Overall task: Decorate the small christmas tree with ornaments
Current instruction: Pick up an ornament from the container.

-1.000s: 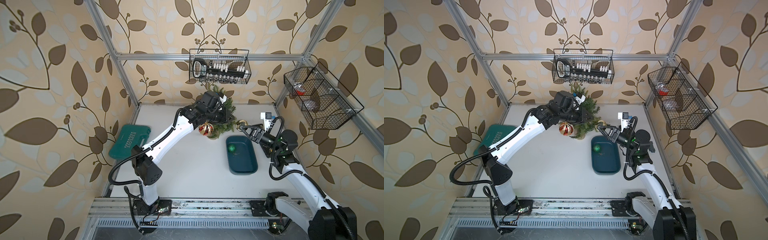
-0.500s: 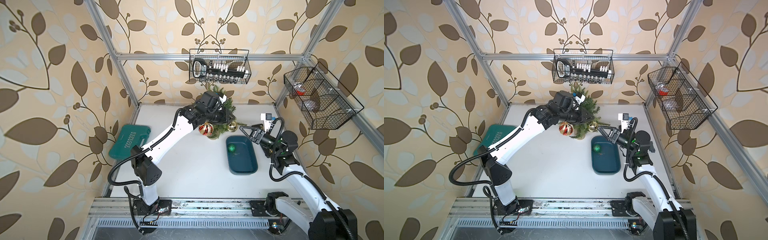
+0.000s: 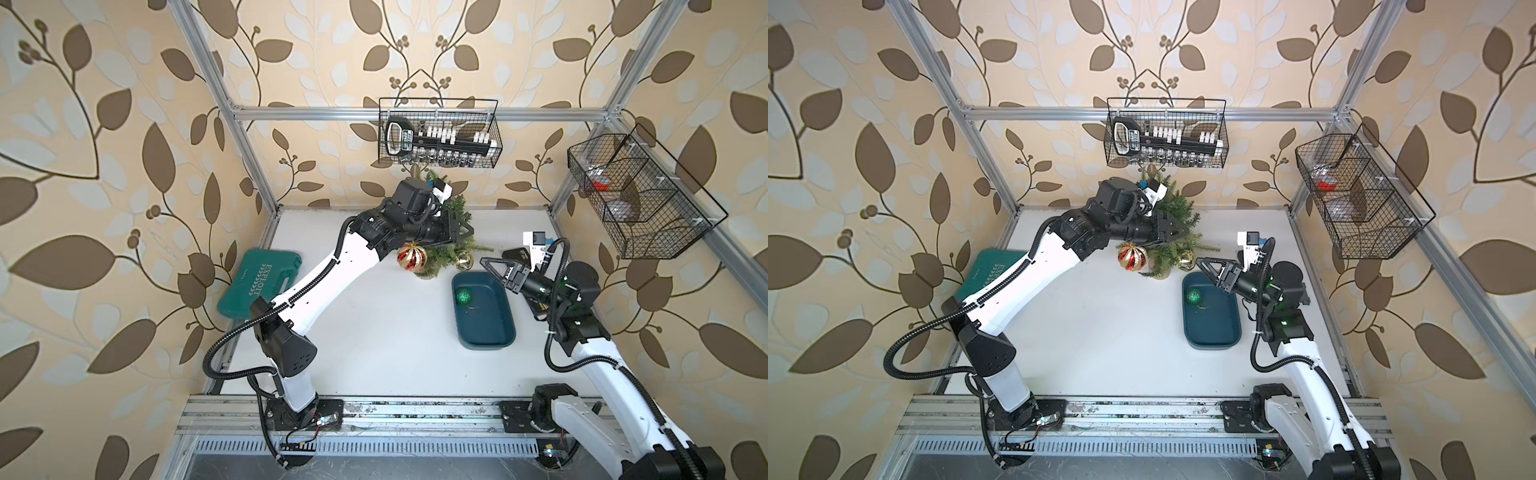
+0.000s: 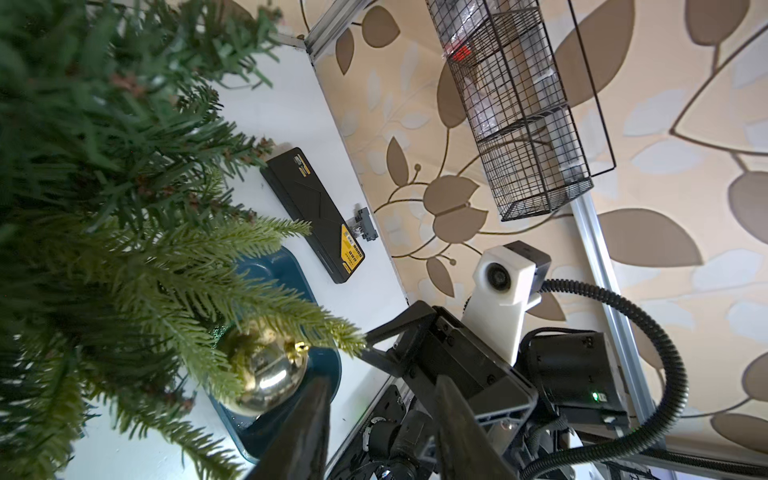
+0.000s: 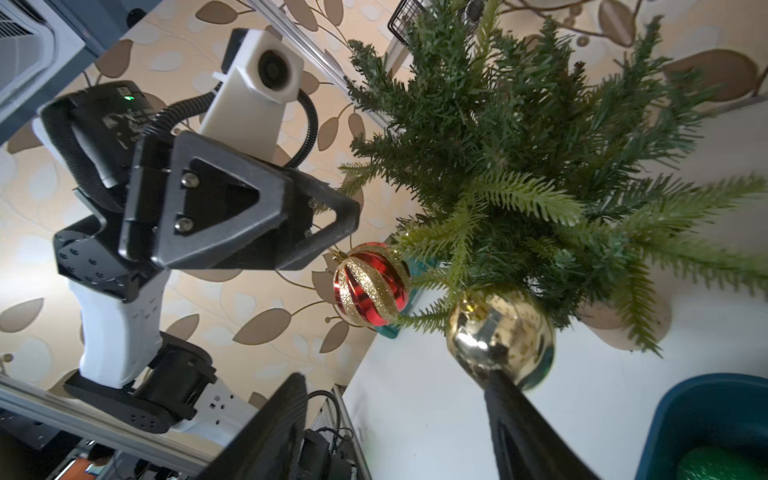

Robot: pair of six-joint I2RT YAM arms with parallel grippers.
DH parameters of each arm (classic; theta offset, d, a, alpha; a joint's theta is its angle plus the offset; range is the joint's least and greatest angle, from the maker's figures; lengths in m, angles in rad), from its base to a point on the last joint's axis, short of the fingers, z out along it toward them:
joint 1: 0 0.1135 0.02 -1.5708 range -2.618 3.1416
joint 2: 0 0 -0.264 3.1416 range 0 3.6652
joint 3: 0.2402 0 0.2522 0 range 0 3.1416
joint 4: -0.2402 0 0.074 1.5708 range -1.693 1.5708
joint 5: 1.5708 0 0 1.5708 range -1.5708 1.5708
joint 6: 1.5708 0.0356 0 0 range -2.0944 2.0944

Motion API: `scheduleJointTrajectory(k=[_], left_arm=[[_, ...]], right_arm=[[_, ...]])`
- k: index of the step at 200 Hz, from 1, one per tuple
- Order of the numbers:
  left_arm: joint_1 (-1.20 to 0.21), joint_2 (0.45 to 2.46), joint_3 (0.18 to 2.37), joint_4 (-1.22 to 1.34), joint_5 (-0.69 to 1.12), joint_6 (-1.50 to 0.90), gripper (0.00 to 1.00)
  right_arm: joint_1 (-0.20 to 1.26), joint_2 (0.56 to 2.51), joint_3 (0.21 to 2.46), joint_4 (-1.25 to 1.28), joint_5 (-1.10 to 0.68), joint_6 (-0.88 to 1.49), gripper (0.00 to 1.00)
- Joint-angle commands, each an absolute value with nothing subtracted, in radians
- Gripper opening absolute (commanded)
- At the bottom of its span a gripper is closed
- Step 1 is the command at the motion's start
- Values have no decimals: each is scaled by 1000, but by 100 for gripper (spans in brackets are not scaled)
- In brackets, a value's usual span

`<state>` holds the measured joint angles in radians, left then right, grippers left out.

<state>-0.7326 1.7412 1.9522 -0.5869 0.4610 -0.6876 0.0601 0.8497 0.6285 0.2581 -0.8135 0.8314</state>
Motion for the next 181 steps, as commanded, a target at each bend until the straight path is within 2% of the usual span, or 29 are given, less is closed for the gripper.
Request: scheduleJointTrajectory(k=[1,72,141,181], left_arm=[[-735,1681,1966,-546,520,-680,46],[-738,1573,1910,-575,552,-599,60],[-738,1253,1560,-586,402,-533,67],[-736,1072,1360,-643,289,-532,70]], right_arm=[[65,801,684,25,-725,694,68],[65,764,701,-297,-624,582,68],[73,872,708,-445,-506,532,67],[163,1000,715,-420,-403,526,68]])
